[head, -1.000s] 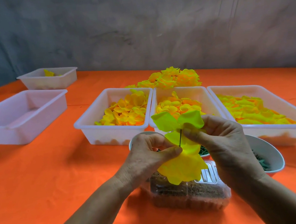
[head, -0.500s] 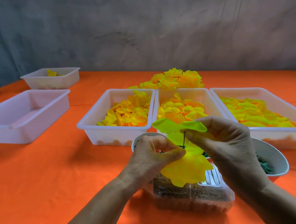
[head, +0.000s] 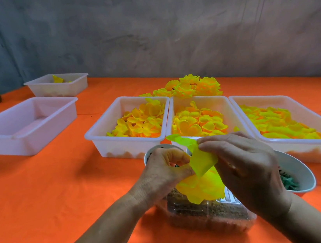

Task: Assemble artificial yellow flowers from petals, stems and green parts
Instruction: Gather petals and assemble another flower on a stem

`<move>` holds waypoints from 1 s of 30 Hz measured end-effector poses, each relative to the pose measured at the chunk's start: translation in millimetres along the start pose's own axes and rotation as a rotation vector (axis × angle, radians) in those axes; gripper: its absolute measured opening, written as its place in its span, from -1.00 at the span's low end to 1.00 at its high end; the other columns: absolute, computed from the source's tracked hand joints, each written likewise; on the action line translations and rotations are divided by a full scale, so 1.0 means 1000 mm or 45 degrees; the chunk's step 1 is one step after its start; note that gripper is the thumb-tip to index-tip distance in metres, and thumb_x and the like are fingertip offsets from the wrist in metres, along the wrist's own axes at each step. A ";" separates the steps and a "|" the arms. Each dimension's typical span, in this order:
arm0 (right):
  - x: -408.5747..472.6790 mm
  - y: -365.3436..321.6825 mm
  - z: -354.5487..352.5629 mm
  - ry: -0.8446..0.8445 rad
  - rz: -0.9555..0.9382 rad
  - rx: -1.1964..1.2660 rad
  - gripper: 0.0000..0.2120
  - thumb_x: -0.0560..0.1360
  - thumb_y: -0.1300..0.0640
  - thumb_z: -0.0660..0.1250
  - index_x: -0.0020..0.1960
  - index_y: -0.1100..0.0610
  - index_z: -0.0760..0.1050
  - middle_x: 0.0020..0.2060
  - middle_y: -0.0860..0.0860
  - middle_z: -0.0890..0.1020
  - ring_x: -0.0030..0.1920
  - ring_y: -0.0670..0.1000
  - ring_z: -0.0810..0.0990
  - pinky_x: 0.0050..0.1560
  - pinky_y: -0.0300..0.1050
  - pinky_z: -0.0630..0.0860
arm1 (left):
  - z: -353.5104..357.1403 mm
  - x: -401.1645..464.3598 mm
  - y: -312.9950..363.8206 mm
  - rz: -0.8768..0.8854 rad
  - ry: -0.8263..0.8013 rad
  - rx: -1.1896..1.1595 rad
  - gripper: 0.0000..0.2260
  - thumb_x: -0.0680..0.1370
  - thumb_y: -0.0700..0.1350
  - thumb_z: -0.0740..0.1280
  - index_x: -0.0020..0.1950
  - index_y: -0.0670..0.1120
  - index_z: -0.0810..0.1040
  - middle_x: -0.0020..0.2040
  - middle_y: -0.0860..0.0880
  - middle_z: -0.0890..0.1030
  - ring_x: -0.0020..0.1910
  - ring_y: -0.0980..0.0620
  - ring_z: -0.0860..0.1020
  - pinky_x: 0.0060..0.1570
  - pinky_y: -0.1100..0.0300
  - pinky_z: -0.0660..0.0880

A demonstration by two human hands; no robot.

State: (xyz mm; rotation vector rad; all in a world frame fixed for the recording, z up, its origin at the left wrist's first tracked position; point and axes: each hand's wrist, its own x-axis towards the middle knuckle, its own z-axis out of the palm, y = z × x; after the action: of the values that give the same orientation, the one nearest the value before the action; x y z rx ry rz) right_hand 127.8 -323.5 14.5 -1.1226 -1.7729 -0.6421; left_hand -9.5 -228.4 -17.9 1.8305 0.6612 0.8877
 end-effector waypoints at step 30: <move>0.006 -0.004 -0.002 -0.037 0.199 0.080 -0.87 0.41 0.34 0.33 -0.10 0.26 0.64 -0.13 0.07 0.69 -0.13 0.04 0.67 -0.15 -0.08 0.57 | -0.001 0.000 0.000 -0.007 -0.014 -0.088 -0.95 0.37 -0.19 0.53 -0.22 -0.11 0.69 -0.32 0.09 0.58 -0.29 0.13 0.52 -0.22 0.01 0.51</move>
State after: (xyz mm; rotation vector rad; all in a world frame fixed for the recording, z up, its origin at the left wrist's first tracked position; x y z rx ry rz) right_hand 124.4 -324.5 21.1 -1.2185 -1.6978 -0.4750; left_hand -10.4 -228.4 -17.9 1.7696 0.6210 0.8859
